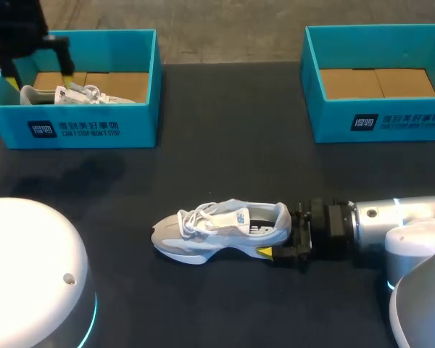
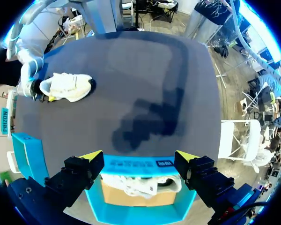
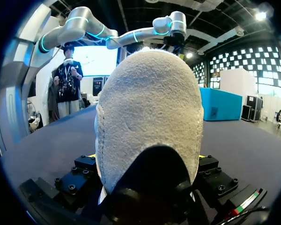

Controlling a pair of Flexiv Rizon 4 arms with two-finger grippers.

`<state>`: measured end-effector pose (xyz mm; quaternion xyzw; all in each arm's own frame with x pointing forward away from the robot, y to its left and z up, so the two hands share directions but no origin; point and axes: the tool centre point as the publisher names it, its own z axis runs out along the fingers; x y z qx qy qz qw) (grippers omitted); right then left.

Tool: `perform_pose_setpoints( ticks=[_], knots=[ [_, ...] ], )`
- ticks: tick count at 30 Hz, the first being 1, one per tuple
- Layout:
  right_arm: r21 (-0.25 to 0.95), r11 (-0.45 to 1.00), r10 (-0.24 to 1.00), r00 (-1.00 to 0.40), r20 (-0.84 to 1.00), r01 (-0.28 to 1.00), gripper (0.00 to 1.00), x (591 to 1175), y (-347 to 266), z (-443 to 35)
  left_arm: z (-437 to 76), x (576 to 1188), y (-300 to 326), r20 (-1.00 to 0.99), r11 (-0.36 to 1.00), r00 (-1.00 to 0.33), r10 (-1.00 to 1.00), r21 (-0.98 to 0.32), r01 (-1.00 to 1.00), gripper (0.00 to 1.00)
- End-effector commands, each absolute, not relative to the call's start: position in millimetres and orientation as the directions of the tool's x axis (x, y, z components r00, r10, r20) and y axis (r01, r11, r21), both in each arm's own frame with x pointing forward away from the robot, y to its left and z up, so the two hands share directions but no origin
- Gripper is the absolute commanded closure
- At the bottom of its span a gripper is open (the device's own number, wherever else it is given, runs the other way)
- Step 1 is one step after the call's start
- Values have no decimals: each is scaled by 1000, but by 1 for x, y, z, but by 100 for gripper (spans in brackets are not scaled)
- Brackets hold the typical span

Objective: Take the shoe out of the shoebox, open the shoe tongue, remove and reinsert the insole, then place the shoe into the shoebox

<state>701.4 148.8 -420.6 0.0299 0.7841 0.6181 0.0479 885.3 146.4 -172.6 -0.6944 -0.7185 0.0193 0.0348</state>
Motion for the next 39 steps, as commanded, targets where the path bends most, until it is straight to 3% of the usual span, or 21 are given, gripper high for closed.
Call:
perform_pose_setpoints(
  ticks=[1,10,14,34,39],
  knots=[
    [971,237,108,-993,-39,-12,100,700,149,-420,-177,851,124,41,29,-28,999,-17,999,0],
    [971,237,108,-993,-39,-12,100,700,149,-420,-181,807,75,52,26,-24,998,-27,999,0],
    [971,237,108,-993,-39,-12,100,700,149,-420,-185,793,52,89,85,-76,993,-110,990,0],
    [971,237,108,-993,-39,-12,100,700,149,-420,-185,793,52,89,85,-76,993,-110,990,0],
    [971,237,108,-993,-39,-12,100,700,149,-420,-189,769,25,121,313,-302,946,-80,946,0]
  ],
)
